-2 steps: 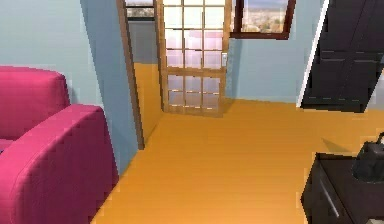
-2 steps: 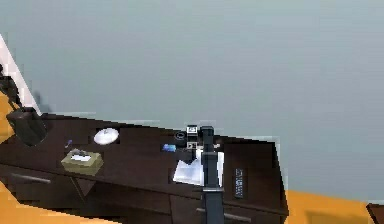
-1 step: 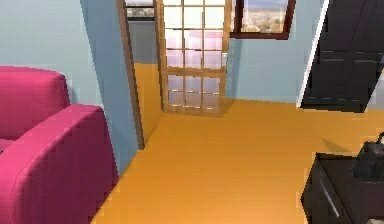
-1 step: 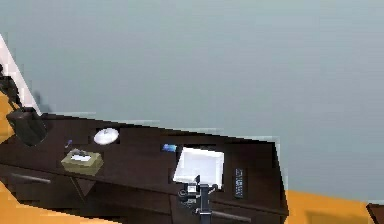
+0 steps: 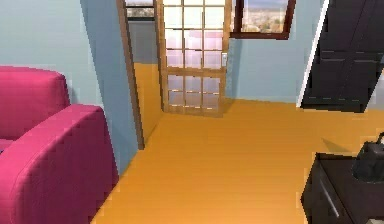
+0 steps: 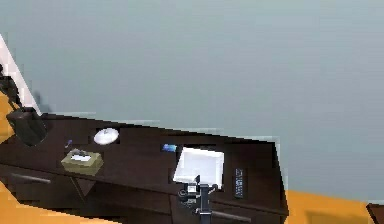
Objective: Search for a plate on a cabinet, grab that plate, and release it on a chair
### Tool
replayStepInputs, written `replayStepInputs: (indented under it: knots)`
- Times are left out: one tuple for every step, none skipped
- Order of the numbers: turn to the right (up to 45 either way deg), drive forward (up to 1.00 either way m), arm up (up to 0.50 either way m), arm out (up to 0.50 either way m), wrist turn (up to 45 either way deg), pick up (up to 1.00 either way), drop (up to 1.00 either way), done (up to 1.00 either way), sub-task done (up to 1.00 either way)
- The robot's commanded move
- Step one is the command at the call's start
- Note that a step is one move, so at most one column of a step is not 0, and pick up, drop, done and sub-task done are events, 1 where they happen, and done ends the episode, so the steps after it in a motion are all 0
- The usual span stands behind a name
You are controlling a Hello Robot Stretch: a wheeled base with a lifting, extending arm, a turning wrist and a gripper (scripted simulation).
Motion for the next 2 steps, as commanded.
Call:
replayStepInputs:
  knots:
    - [0.0, 0.00, 0.10, 0.00, 0.0, 0.00, 0.00, 0.00, 0.00]
    - [0.0, 0.00, 0.48, 0.00, 0.0, 0.00, 0.00, 0.00, 0.00]
